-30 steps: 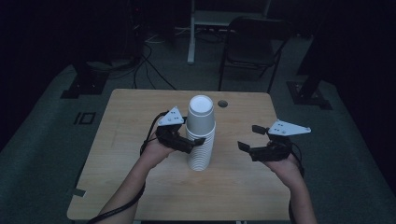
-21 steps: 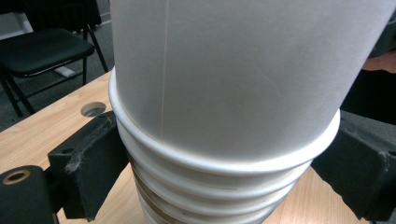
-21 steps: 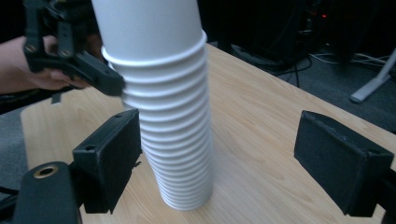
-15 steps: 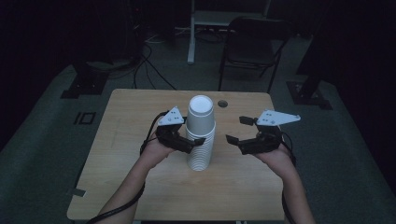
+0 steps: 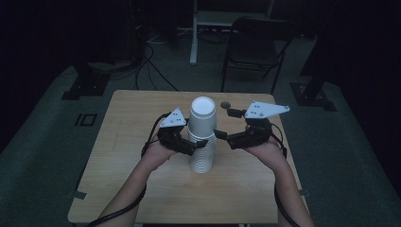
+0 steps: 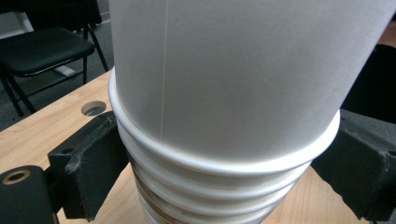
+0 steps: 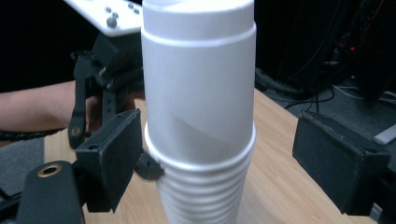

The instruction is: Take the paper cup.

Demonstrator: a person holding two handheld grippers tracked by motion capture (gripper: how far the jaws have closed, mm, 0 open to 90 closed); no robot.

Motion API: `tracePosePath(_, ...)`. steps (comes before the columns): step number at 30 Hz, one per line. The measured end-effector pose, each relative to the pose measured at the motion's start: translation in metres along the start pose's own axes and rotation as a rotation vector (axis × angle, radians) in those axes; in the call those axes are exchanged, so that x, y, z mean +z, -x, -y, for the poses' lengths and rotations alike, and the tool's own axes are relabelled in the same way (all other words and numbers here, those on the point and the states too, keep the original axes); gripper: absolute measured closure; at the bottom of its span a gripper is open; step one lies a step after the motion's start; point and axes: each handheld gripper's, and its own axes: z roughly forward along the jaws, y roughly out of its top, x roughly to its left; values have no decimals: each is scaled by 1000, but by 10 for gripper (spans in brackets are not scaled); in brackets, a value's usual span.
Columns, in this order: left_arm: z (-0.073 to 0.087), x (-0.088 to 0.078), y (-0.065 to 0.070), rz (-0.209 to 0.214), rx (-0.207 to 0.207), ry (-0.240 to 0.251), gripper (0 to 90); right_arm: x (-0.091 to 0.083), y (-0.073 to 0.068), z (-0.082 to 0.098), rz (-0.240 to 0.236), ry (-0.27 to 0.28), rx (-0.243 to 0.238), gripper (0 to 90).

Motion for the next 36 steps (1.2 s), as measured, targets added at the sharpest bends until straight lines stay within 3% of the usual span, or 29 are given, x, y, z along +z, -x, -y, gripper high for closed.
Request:
tracePosePath(10,0,0,0,-4,-2,-2,78,12,1,-17,-9,-6,-41,154)
tracePosePath(32,0,0,1,-6,0,4,79,41,2,-24,-77,-14,-56,157)
tracePosePath(36,0,0,0,-5,-3,5,79,42,-2,-26,-62,-18,-75,189)
